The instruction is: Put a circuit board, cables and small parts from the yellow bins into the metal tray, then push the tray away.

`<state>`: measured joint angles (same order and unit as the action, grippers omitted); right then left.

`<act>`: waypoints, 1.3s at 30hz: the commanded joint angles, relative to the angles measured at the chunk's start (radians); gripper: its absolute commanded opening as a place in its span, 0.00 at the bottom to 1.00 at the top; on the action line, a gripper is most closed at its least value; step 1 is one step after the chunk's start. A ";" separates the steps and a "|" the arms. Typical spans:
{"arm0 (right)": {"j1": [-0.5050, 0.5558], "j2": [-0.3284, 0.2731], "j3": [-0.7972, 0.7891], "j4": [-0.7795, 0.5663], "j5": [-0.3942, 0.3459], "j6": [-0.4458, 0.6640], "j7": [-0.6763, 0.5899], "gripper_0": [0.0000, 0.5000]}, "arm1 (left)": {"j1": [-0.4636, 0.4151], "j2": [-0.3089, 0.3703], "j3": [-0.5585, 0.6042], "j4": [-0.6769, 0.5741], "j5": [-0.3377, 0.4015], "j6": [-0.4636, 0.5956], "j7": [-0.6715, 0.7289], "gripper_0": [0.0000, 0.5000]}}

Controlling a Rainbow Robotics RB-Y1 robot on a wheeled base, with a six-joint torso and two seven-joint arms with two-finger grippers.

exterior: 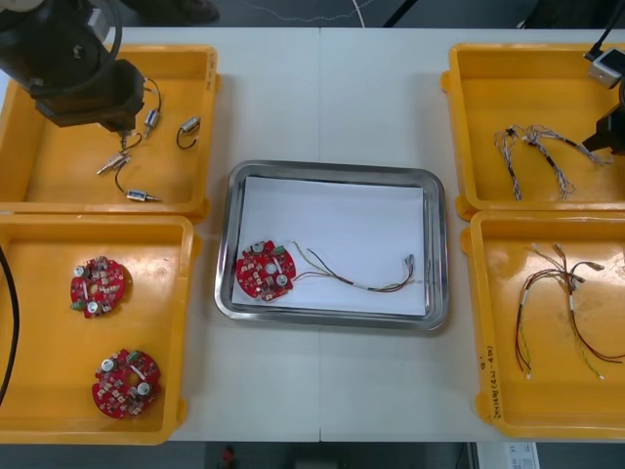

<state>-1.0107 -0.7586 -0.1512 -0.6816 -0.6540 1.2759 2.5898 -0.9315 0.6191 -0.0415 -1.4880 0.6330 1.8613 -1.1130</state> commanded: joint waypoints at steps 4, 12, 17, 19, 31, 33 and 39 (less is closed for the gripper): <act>-0.052 -0.019 -0.031 0.010 -0.003 -0.109 0.016 1.00 | -0.093 -0.099 -0.095 -0.034 -0.039 -0.007 0.162 0.00; -0.051 0.007 -0.031 0.105 -0.012 -0.267 0.038 1.00 | -0.113 -0.177 -0.204 -0.041 -0.064 -0.021 0.211 0.00; -0.052 0.021 -0.031 0.120 -0.018 -0.276 0.029 1.00 | -0.113 -0.222 -0.253 -0.066 -0.065 -0.024 0.229 0.00; -0.052 0.024 -0.033 0.152 -0.053 -0.297 0.026 1.00 | -0.112 -0.236 -0.284 -0.075 -0.061 -0.024 0.236 0.00; -0.019 0.036 -0.033 0.211 -0.150 -0.356 0.033 1.00 | -0.110 -0.252 -0.420 -0.044 -0.015 -0.073 0.248 0.00; -0.008 0.042 -0.033 0.211 -0.165 -0.372 0.035 1.00 | -0.110 -0.252 -0.440 -0.026 -0.009 -0.093 0.249 0.00; 0.011 0.055 -0.033 0.211 -0.171 -0.406 0.035 1.00 | -0.095 -0.252 -0.486 0.011 -0.010 -0.142 0.252 0.00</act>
<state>-1.0045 -0.7128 -0.1564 -0.4577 -0.8137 0.8892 2.5919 -0.9916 0.3864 -0.5026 -1.4779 0.6172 1.7451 -0.9451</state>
